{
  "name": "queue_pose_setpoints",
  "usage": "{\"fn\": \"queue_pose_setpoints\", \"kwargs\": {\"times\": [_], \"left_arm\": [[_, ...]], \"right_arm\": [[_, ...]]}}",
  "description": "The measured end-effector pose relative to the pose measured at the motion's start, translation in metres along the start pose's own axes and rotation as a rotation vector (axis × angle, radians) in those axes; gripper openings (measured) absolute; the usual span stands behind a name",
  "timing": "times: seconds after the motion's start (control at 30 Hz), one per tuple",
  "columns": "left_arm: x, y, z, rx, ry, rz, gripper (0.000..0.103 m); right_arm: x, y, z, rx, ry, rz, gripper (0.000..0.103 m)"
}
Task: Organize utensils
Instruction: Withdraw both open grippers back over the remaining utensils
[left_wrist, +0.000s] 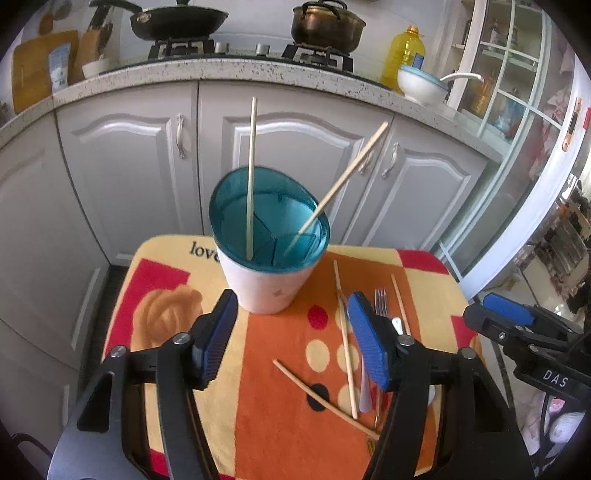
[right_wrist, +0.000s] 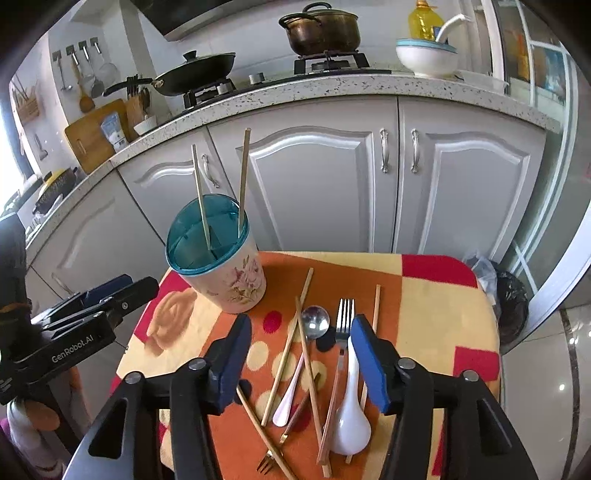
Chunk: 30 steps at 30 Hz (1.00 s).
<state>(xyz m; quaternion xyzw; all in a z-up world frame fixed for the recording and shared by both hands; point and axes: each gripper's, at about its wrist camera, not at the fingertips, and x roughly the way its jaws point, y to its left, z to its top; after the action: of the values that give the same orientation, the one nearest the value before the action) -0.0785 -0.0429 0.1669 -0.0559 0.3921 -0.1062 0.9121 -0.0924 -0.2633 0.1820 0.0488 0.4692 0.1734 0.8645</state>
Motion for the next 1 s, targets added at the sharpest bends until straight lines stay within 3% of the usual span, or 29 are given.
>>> {"fn": "queue_pose_setpoints", "kwargs": {"times": [0.2,0.53,1.0], "left_arm": [[0.01,0.009,-0.017,-0.018,0.07,-0.047,0.064],[0.042,0.021,-0.049,-0.049,0.188,-0.035,0.065],[0.055,0.014,-0.056,-0.037,0.211,-0.018,0.065]], "right_arm": [[0.01,-0.013,-0.014,0.006,0.041,-0.007,0.057],[0.041,-0.033,-0.033,0.027,0.137,0.013,0.057],[0.056,-0.025,-0.038,0.004,0.17,0.006,0.057]]}}
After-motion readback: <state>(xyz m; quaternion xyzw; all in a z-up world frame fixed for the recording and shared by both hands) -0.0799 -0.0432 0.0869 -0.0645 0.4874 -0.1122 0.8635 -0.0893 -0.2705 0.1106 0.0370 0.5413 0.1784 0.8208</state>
